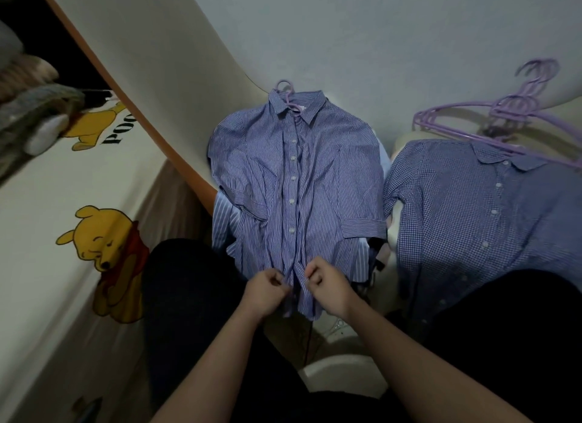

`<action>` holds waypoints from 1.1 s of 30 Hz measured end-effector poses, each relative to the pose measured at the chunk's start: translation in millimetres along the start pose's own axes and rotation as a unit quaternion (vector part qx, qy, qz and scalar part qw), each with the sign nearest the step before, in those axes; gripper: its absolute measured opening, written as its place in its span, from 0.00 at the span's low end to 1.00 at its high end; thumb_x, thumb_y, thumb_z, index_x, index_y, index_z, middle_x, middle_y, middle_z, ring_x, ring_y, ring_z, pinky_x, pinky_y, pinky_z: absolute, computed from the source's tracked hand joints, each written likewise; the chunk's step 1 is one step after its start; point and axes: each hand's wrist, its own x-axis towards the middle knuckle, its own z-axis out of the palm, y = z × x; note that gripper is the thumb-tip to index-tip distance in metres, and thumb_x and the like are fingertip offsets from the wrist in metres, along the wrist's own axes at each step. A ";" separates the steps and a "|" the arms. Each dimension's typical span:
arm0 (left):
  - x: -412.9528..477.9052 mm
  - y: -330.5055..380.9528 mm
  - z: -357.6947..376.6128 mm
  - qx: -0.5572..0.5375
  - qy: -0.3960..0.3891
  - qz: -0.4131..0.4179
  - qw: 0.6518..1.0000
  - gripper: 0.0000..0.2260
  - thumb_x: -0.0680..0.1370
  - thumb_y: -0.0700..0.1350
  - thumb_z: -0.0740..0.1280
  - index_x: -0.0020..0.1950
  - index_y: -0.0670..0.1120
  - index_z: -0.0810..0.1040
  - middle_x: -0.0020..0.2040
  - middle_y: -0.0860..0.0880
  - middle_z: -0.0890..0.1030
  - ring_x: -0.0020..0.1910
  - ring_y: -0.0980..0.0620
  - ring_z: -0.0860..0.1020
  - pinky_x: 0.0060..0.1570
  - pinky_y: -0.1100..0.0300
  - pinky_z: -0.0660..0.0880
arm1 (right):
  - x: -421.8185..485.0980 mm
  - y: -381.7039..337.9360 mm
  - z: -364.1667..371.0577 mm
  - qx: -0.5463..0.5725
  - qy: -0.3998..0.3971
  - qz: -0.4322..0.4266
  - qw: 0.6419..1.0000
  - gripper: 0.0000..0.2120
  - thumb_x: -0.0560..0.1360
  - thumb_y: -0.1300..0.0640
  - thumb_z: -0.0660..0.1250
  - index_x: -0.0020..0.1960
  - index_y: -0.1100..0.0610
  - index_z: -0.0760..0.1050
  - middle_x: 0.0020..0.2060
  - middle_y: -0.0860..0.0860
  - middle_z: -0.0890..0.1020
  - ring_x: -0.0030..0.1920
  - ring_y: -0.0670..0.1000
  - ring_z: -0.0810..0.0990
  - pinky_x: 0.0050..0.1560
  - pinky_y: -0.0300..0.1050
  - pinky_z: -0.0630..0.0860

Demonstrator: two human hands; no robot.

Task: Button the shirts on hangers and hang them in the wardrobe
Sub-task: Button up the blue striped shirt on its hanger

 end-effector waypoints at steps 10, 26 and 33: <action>-12.6 3.3 5.4 0.322 -0.020 0.023 0.946 0.10 0.76 0.49 0.66 0.56 0.52 0.78 0.56 0.49 0.81 0.58 0.46 0.79 0.57 0.52 0.72 | -1.1 2.7 -2.6 -0.097 -0.022 0.004 0.995 0.08 0.77 0.67 0.62 0.45 0.56 0.69 0.34 0.49 0.71 0.33 0.48 0.70 0.37 0.46 0.70; 113.4 140.1 -49.1 0.103 0.251 0.244 0.931 0.15 0.74 0.42 0.67 0.60 0.42 0.77 0.57 0.43 0.76 0.58 0.42 0.72 0.58 0.48 0.68 | 118.0 -117.8 -80.0 -0.265 0.245 -0.207 0.909 0.14 0.76 0.56 0.54 0.51 0.61 0.75 0.49 0.57 0.76 0.51 0.59 0.75 0.52 0.56 0.75; 201.9 147.3 -39.8 0.223 0.146 0.215 0.940 0.30 0.80 0.54 0.62 0.80 0.46 0.61 0.81 0.48 0.61 0.81 0.48 0.55 0.78 0.47 0.52 | 217.8 -142.4 -137.1 -0.358 0.233 -0.200 0.882 0.13 0.80 0.60 0.58 0.63 0.60 0.74 0.58 0.56 0.75 0.60 0.58 0.74 0.60 0.54 0.69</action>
